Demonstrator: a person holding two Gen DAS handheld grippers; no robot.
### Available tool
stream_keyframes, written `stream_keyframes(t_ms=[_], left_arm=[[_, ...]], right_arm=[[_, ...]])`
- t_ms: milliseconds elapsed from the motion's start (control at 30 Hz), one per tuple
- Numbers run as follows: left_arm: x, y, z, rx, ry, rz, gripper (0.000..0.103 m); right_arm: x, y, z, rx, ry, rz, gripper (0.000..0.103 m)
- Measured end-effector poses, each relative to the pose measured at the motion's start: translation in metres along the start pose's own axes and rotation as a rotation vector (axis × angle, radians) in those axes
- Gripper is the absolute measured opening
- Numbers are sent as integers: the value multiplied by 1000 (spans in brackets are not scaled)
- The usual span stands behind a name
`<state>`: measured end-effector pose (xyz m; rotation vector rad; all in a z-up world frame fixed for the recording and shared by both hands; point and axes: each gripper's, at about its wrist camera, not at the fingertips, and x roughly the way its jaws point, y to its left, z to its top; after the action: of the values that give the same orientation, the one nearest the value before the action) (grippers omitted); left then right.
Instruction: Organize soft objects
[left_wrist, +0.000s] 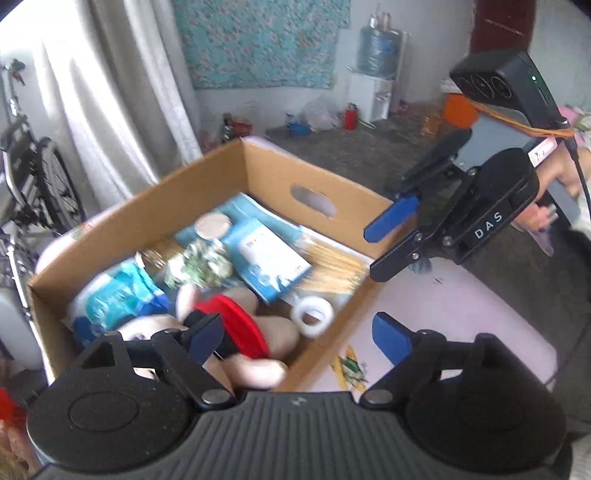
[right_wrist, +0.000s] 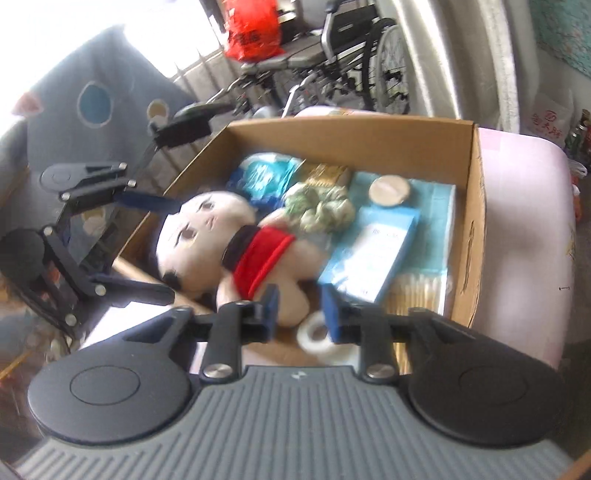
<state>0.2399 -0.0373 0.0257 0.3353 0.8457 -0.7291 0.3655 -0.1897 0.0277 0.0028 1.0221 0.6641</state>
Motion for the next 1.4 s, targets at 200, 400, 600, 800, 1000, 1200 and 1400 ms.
stream_keyframes(t_ms=[200,400,600,800,1000,1200,1400], left_arm=[[57,-16,-25,3,193,-2,65],[50,-28,-37,-13,193,91,59],[42,-28,-44,-62,187,73,58],[33,-33,-45,-35,176,75,55],[24,-40,-47,-15,149,82,55],[12,-45,-62,-33,127,94,61],[15,-55,-59,-31,92,140,76]], right_arm=[[17,15,-15,-141,102,-133,58],[14,30,-22,-134,115,-155,54],[9,28,-27,-122,86,-137,49],[2,20,-39,-140,58,-109,49],[-3,18,-47,-163,45,-86,50],[-2,21,-53,-140,49,-44,50],[-5,14,-58,-89,33,-13,55]])
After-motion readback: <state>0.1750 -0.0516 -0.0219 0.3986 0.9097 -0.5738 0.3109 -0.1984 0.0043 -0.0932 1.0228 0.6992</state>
